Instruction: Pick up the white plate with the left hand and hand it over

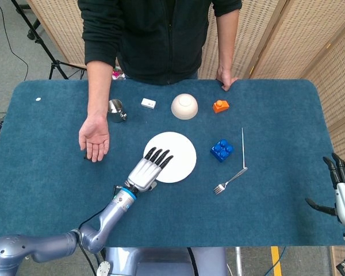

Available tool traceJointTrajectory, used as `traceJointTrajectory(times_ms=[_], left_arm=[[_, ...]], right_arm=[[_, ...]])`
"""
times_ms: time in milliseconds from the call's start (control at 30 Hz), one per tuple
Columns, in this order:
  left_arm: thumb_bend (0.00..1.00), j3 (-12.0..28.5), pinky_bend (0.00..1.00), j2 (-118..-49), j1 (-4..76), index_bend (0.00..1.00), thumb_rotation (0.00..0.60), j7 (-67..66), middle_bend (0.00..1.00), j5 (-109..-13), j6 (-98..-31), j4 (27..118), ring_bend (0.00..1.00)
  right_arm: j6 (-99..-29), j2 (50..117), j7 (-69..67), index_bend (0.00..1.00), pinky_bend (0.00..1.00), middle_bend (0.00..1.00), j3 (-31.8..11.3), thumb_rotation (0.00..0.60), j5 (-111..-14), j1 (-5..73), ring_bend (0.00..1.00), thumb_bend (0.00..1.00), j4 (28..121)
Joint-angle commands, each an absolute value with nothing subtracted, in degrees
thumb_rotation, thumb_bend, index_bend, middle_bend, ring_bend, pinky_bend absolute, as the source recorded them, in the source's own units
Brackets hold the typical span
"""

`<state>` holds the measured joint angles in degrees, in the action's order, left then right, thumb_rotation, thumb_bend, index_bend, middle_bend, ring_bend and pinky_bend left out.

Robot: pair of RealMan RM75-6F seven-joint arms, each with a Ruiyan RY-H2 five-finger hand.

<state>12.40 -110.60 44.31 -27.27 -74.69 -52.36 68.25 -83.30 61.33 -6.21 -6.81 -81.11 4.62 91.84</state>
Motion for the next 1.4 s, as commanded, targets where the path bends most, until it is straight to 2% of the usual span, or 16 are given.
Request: traceJointTrajectory(times_ms=[33, 433, 600, 767, 933, 1233, 1400], left_arm=[[0.24, 12.4, 0.0, -112.0, 45.3, 0.06, 0.6, -26.7, 0.0, -74.5, -52.5, 66.3, 0.0], [0.26, 12.6, 0.0, -115.4, 47.1, 0.07, 0.6, -26.3, 0.0, -73.1, -52.2, 61.4, 0.0], [0.37, 13.0, 0.0, -116.8, 47.8, 0.18, 0.6, -25.8, 0.0, -72.7, -52.5, 59.7, 0.0], [0.53, 12.7, 0.0, -117.3, 48.0, 0.37, 0.6, -25.0, 0.0, -72.9, -52.9, 58.9, 0.0], [0.6, 12.3, 0.0, -117.4, 47.8, 0.55, 0.6, -24.3, 0.0, -73.2, -53.5, 58.5, 0.0], [0.76, 11.3, 0.0, -116.6, 47.2, 0.6, 0.6, -22.3, 0.0, -74.3, -54.8, 58.4, 0.0], [0.79, 10.9, 0.0, -114.9, 46.5, 0.61, 0.6, -22.7, 0.0, -74.6, -55.6, 60.3, 0.0]], right_arm=[[-83.2, 61.4, -6.2, 0.0, 0.0, 0.0, -6.9, 0.6, -81.0, 4.6, 0.0, 0.0, 91.8], [-83.0, 61.3, -6.8, 0.0, 0.0, 0.0, -7.0, 0.6, -80.6, 4.7, 0.0, 0.0, 91.6], [-82.8, 61.2, -7.1, 0.0, 0.0, 0.0, -7.1, 0.6, -80.5, 4.7, 0.0, 0.0, 91.4], [-82.7, 61.2, -7.0, 0.0, 0.0, 0.0, -7.1, 0.6, -80.4, 4.8, 0.0, 0.0, 91.4], [-82.6, 61.2, -7.0, 0.0, 0.0, 0.0, -7.1, 0.6, -80.4, 4.8, 0.0, 0.0, 91.4], [-82.7, 61.2, -6.8, 0.0, 0.0, 0.0, -7.0, 0.6, -80.5, 4.8, 0.0, 0.0, 91.5], [-82.6, 61.2, -6.7, 0.0, 0.0, 0.0, -6.9, 0.6, -80.5, 4.8, 0.0, 0.0, 91.6]])
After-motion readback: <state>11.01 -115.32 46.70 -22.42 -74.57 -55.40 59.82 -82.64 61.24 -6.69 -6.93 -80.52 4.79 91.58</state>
